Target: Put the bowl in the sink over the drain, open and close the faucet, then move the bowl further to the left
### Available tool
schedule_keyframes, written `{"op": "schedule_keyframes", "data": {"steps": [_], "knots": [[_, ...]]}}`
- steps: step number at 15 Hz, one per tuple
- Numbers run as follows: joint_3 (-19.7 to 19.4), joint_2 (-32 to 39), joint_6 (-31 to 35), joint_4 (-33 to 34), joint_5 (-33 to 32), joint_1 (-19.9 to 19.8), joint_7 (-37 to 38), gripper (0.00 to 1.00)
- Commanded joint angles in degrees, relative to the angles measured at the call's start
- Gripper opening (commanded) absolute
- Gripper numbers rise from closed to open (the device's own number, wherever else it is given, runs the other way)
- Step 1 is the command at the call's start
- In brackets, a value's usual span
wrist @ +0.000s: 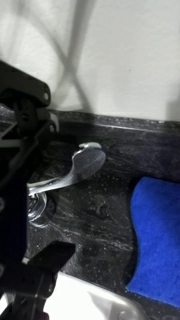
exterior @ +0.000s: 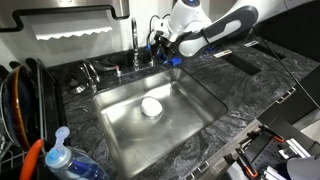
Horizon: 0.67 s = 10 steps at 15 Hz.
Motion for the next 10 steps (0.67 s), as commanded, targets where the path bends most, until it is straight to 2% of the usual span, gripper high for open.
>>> {"op": "schedule_keyframes", "data": {"steps": [1,10], "knots": [[-1.78,1.39,0.01,1.85,-2.25,1.29,2.19,0.68],[-2.58,2.44,0.07,3.92,-3.42,1.93,3.79,0.05]]}}
